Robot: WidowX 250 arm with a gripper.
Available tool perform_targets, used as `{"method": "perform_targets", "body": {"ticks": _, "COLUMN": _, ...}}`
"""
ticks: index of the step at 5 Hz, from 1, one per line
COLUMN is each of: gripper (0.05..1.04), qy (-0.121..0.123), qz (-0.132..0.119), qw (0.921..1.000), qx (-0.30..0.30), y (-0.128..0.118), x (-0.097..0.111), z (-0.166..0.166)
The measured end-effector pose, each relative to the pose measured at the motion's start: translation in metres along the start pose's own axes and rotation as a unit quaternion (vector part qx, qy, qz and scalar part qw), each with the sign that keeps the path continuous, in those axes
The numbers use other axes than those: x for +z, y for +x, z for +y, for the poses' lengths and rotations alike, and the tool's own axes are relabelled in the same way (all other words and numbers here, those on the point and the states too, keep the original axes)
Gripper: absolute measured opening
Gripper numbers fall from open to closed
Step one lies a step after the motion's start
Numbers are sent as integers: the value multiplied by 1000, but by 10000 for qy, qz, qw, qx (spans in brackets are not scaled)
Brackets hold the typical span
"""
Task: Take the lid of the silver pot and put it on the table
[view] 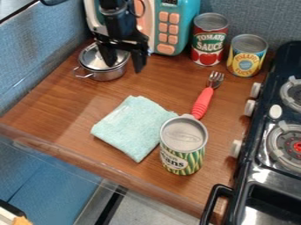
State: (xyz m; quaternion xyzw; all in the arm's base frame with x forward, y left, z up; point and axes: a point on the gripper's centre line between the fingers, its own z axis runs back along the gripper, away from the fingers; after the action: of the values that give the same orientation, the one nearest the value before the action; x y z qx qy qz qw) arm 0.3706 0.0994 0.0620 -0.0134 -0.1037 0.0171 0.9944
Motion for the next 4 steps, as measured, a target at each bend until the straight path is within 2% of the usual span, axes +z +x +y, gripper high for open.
{"method": "perform_targets", "body": {"ticks": 2, "gripper": 1000, "qy": 247, "qz": 13, "qw": 9995, "qx": 212, "y": 27, "x": -8, "z": 34}}
{"method": "perform_targets", "body": {"ticks": 4, "gripper": 1000, "qy": 407, "qz": 104, "qw": 9980, "qx": 472, "y": 40, "x": -17, "z": 59}}
